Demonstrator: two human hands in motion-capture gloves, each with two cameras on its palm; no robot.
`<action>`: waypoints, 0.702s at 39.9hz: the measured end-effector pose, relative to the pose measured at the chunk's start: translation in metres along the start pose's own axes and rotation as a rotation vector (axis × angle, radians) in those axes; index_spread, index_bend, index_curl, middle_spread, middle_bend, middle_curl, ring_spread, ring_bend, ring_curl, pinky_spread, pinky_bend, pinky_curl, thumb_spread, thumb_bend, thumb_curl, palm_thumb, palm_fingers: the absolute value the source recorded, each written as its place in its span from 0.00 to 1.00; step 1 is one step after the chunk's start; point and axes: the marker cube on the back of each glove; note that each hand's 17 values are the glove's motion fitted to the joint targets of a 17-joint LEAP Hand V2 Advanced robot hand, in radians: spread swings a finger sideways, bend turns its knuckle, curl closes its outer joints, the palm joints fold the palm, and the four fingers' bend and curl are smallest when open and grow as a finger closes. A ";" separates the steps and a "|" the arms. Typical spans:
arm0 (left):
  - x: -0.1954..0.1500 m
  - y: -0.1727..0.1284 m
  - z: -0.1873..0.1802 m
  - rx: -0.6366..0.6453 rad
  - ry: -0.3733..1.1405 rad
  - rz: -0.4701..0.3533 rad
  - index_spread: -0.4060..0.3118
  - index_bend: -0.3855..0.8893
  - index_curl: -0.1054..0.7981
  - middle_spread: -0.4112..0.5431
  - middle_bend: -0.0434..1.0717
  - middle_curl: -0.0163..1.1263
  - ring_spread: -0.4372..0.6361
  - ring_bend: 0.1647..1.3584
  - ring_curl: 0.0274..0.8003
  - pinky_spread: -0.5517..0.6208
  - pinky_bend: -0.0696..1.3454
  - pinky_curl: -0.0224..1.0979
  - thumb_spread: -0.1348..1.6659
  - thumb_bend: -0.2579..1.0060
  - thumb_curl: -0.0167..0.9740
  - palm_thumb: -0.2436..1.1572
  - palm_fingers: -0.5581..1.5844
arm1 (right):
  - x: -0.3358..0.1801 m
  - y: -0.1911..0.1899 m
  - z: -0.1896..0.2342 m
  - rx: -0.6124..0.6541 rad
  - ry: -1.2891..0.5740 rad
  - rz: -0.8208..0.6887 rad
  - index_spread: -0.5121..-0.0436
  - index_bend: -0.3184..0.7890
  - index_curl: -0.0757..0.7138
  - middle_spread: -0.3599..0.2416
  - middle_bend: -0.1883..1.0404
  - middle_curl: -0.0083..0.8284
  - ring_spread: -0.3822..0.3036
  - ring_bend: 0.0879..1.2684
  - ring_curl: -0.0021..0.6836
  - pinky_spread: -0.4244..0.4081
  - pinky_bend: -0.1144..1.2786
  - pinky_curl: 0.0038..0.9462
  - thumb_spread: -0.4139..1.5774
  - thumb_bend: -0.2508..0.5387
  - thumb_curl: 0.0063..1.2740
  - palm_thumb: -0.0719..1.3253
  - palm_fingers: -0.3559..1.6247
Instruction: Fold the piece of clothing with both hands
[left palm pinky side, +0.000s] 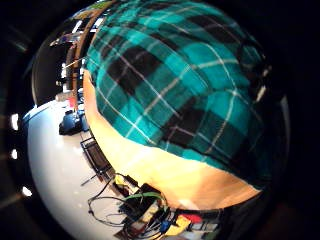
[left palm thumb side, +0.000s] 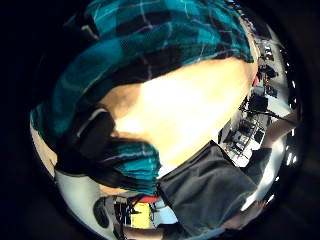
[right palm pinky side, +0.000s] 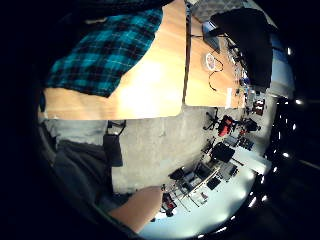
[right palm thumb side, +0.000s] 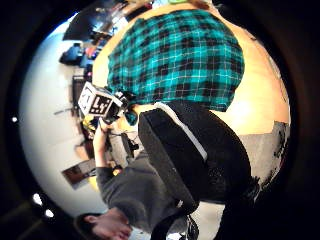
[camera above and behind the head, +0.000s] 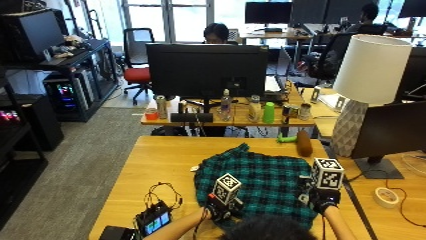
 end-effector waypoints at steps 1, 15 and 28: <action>-0.002 -0.003 0.001 0.033 -0.010 -0.014 0.36 0.44 0.44 0.31 0.22 0.33 0.30 0.35 0.34 0.27 0.52 0.36 0.64 0.22 0.32 0.45 0.62 | 0.000 0.000 0.001 -0.001 -0.001 -0.001 0.34 0.41 0.41 0.56 0.30 0.42 0.68 0.28 0.47 0.76 0.46 0.37 0.83 0.30 0.15 0.25 0.33; -0.011 -0.013 -0.022 0.107 0.037 -0.002 0.20 0.43 0.52 0.14 0.31 0.42 0.11 0.26 0.41 0.12 0.46 0.37 0.73 0.28 0.33 0.62 0.82 | -0.004 0.004 0.014 -0.045 0.019 -0.001 0.36 0.41 0.41 0.57 0.30 0.42 0.68 0.28 0.47 0.76 0.45 0.36 0.84 0.30 0.15 0.26 0.34; -0.061 -0.063 -0.034 0.200 -0.019 -0.122 0.18 0.43 0.54 0.10 0.31 0.45 0.08 0.28 0.47 0.10 0.47 0.39 0.78 0.25 0.29 0.63 0.83 | -0.001 -0.002 0.051 -0.107 -0.002 -0.023 0.36 0.41 0.42 0.57 0.31 0.43 0.68 0.27 0.48 0.76 0.45 0.37 0.84 0.31 0.16 0.29 0.34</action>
